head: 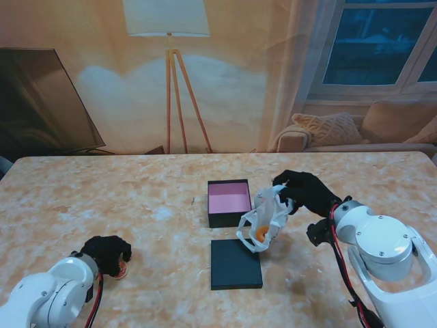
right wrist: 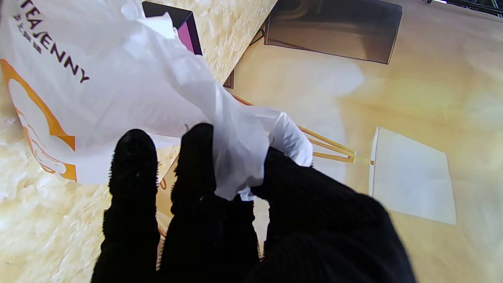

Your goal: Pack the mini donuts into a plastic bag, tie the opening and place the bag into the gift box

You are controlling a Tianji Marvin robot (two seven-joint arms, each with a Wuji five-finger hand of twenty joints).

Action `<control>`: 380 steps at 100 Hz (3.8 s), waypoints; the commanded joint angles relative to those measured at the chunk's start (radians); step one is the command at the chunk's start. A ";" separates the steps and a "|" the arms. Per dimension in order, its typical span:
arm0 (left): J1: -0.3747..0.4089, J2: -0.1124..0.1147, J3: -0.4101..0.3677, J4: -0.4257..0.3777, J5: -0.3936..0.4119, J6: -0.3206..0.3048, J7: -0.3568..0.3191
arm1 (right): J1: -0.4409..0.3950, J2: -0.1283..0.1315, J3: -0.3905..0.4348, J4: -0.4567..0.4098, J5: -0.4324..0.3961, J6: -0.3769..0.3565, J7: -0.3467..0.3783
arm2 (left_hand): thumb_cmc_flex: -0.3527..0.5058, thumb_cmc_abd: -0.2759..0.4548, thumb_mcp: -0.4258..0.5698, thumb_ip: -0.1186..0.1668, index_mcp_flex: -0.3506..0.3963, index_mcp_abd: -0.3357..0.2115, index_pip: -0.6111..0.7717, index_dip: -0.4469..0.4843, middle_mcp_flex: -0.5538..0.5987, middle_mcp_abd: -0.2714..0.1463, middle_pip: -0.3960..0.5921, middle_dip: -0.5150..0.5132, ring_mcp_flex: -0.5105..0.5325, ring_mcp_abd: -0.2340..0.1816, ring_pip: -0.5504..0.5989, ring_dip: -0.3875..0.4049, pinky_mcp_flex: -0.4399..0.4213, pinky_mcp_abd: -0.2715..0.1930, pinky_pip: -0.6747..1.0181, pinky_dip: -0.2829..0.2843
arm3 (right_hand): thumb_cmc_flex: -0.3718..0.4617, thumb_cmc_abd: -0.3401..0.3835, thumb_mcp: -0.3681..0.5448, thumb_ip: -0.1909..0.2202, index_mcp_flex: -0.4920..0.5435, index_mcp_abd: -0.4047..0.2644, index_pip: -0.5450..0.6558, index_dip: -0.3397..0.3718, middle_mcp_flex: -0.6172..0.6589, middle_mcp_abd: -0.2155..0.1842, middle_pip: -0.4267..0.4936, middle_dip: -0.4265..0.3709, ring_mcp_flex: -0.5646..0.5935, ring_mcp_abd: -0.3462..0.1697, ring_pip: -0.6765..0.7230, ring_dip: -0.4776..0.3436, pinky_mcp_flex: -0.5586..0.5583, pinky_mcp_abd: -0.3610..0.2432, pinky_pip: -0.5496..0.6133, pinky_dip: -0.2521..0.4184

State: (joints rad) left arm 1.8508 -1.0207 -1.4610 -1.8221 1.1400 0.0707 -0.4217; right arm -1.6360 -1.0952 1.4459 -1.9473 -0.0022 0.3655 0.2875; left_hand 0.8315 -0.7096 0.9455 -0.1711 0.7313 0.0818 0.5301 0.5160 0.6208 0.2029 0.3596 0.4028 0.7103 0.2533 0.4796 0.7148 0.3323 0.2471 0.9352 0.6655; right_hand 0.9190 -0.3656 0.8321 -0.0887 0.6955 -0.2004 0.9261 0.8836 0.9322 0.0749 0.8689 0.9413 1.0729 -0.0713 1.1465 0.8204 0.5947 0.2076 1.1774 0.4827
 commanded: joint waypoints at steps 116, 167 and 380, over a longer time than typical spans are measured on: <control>0.022 0.002 -0.039 -0.077 -0.141 -0.155 -0.008 | -0.007 -0.004 -0.004 -0.002 0.003 -0.004 0.013 | 0.163 -0.044 -0.123 -0.054 -0.021 -0.028 0.573 0.228 0.480 0.024 0.084 0.439 0.374 -0.077 0.285 0.176 0.279 0.027 0.307 0.042 | 0.016 0.034 -0.006 0.002 0.009 -0.009 0.026 0.003 0.001 -0.045 0.009 0.018 0.005 -0.021 0.022 0.007 -0.006 -0.014 0.003 0.013; -0.293 0.007 0.220 -0.059 -0.546 -0.025 -0.080 | 0.005 -0.003 -0.009 0.005 0.011 0.005 0.023 | 0.167 -0.035 -0.120 -0.053 -0.028 -0.017 0.569 0.251 0.471 0.034 0.095 0.452 0.375 -0.075 0.292 0.195 0.280 0.043 0.312 0.043 | 0.016 0.034 -0.006 0.002 0.008 -0.009 0.027 0.004 0.001 -0.043 0.009 0.018 0.005 -0.023 0.021 0.006 -0.006 -0.013 0.004 0.014; -0.751 -0.210 0.798 0.071 -0.919 0.625 0.335 | -0.006 -0.007 -0.018 -0.006 0.025 0.019 0.009 | 0.162 -0.051 -0.099 -0.079 -0.019 0.013 0.580 0.203 0.471 0.065 0.135 0.416 0.383 -0.061 0.338 0.143 0.305 0.071 0.375 0.015 | 0.016 0.031 0.001 0.001 0.011 0.000 0.034 0.000 0.013 -0.042 0.004 0.000 0.030 -0.033 -0.006 -0.013 0.027 -0.006 0.007 -0.002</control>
State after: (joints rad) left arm 1.0766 -1.2386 -0.6573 -1.7179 0.2201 0.6902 -0.0659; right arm -1.6343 -1.0943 1.4326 -1.9459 0.0242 0.3803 0.2880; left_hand 0.9680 -0.7697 0.8043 -0.2573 0.7119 0.0916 1.0442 0.7196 1.0513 0.2392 0.4608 0.8223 1.0622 0.2023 0.7780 0.8755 0.6310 0.2965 1.2802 0.6862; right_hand 0.9190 -0.3656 0.8321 -0.0887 0.6955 -0.2004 0.9261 0.8836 0.9322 0.0748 0.8689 0.9412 1.0734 -0.0713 1.1442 0.8204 0.6087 0.2076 1.1774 0.4827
